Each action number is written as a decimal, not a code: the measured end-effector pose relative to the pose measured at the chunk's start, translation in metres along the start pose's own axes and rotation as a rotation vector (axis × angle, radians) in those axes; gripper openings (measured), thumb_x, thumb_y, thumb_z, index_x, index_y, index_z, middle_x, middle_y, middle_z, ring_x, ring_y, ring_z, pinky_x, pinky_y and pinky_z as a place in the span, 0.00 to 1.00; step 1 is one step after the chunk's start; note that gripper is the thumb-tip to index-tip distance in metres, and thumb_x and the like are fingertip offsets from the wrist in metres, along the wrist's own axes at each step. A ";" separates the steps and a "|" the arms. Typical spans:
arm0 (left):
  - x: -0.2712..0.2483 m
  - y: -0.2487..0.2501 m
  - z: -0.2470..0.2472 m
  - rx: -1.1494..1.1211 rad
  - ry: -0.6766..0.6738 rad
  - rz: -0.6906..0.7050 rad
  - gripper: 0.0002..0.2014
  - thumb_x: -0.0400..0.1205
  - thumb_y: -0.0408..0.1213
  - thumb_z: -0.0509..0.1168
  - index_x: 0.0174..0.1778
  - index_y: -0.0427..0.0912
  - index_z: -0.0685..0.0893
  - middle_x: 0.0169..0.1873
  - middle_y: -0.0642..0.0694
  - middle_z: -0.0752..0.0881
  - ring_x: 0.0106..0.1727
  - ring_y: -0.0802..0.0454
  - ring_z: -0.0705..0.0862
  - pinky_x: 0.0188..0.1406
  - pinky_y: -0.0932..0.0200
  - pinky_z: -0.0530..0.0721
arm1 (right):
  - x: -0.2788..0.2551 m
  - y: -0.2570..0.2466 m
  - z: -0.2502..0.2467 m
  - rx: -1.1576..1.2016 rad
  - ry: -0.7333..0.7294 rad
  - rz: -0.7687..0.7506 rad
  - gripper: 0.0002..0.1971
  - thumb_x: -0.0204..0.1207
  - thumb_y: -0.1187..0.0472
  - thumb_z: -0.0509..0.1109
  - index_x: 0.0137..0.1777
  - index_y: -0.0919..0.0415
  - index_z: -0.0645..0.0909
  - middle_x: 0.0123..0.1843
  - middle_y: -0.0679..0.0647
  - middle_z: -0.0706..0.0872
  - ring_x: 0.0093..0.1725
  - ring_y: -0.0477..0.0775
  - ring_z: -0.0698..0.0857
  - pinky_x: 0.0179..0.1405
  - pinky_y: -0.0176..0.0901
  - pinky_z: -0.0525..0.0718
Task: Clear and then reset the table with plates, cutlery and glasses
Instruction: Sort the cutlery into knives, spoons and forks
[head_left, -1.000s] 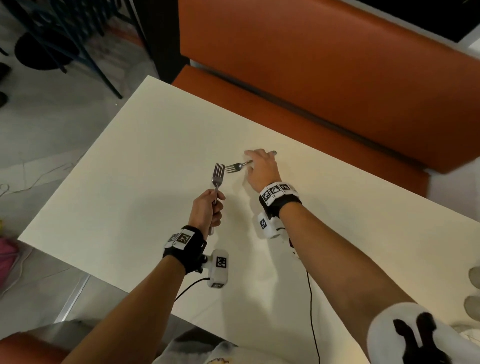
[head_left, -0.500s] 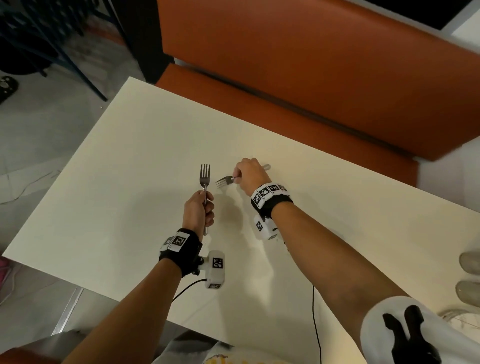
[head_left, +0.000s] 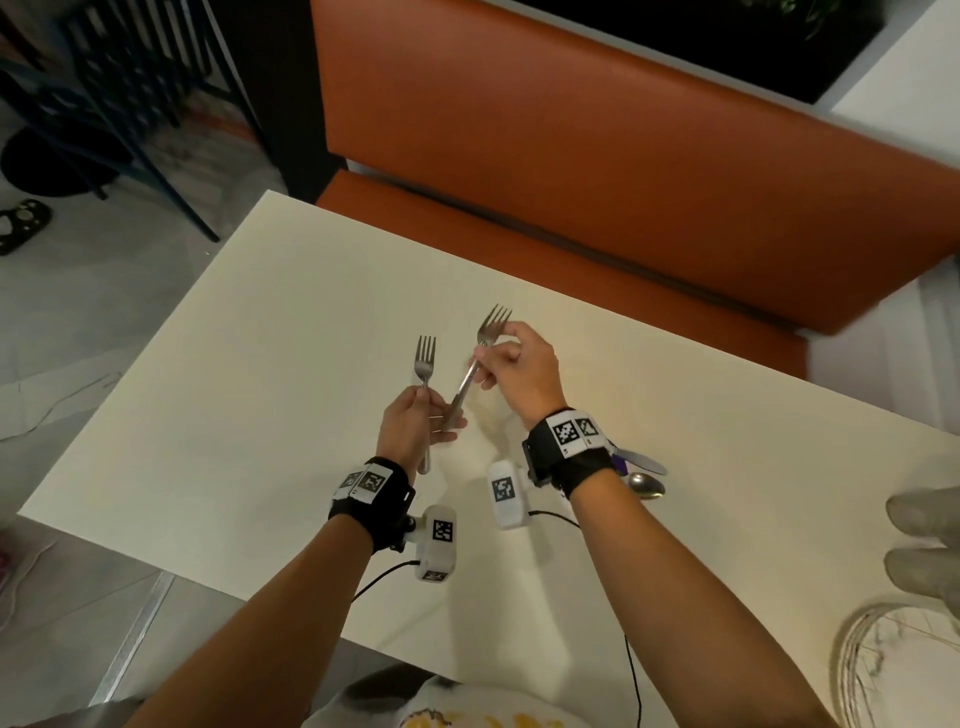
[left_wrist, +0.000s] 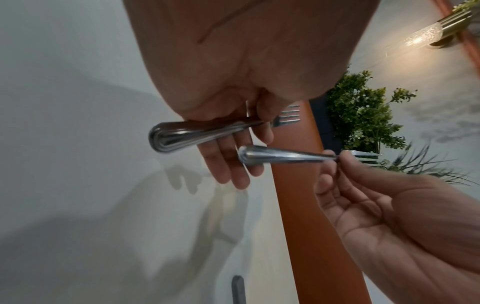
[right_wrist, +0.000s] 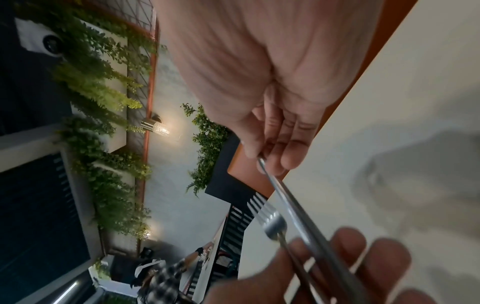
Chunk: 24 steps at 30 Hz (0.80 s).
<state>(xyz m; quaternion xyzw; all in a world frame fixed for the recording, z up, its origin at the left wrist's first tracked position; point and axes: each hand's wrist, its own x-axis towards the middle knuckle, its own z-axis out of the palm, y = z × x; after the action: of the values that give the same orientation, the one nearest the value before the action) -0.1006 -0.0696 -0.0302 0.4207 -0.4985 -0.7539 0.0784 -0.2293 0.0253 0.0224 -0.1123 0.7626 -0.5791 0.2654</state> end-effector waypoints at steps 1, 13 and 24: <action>-0.005 -0.001 0.003 0.014 -0.022 -0.001 0.16 0.94 0.37 0.49 0.48 0.36 0.79 0.44 0.28 0.91 0.45 0.31 0.93 0.44 0.45 0.89 | -0.008 0.004 0.001 0.011 0.002 0.007 0.08 0.82 0.68 0.72 0.59 0.63 0.80 0.40 0.60 0.93 0.33 0.56 0.89 0.39 0.51 0.91; -0.060 -0.014 0.032 0.062 -0.187 -0.056 0.17 0.90 0.37 0.51 0.48 0.33 0.82 0.31 0.33 0.84 0.26 0.41 0.80 0.28 0.52 0.79 | -0.066 0.024 -0.008 -0.221 0.072 -0.036 0.13 0.74 0.63 0.81 0.56 0.53 0.85 0.40 0.50 0.90 0.34 0.43 0.88 0.36 0.29 0.85; -0.084 -0.018 0.038 0.054 -0.246 -0.065 0.17 0.91 0.38 0.50 0.52 0.34 0.83 0.34 0.33 0.86 0.29 0.41 0.80 0.32 0.51 0.80 | -0.085 0.027 -0.026 -0.205 0.264 -0.049 0.03 0.76 0.62 0.78 0.44 0.60 0.92 0.34 0.50 0.92 0.29 0.46 0.89 0.36 0.37 0.88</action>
<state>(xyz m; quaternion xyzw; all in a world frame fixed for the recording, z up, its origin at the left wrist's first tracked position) -0.0693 0.0106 0.0070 0.3429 -0.5105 -0.7883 -0.0189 -0.1683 0.0955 0.0254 -0.0802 0.8429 -0.5145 0.1357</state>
